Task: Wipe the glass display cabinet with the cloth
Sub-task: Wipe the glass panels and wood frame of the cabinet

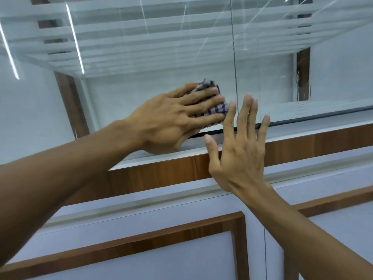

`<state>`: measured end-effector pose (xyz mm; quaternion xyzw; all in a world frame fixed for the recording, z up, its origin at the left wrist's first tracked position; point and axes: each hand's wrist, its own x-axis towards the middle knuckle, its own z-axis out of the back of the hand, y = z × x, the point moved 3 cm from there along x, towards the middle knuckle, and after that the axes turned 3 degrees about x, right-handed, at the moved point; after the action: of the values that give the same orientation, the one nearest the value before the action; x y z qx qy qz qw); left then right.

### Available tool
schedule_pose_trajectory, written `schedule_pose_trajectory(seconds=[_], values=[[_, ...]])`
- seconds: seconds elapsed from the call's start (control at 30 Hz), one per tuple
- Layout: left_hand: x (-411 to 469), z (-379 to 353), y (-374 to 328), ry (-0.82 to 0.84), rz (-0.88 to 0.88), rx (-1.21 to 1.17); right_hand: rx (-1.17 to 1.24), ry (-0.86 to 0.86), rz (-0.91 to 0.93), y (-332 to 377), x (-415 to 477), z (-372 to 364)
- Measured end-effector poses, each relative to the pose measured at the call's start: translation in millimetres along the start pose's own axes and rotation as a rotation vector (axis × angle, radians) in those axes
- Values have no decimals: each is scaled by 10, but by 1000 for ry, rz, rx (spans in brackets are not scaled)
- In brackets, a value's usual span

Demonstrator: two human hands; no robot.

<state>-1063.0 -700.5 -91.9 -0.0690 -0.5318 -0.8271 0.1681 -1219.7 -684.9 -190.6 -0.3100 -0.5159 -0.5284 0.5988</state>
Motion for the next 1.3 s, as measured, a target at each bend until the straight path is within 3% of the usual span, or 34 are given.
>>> schedule_pose_trajectory(seconds=[0.27, 0.63, 0.9, 1.13, 1.3], values=[[-529, -62, 55, 12, 0, 45, -60, 116, -47, 384, 40, -96], [-1649, 28, 410, 62, 24, 31, 12, 181, 374, 1312, 205, -341], [-2415, 28, 621, 114, 174, 80, -24, 142, 650, 1984, 520, -529], [-2932, 21, 762, 99, 474, 108, -100, 69, 776, 2495, 714, -670], [-3198, -32, 731, -84, 1003, -62, -49, 34, 772, 2701, 749, -712]])
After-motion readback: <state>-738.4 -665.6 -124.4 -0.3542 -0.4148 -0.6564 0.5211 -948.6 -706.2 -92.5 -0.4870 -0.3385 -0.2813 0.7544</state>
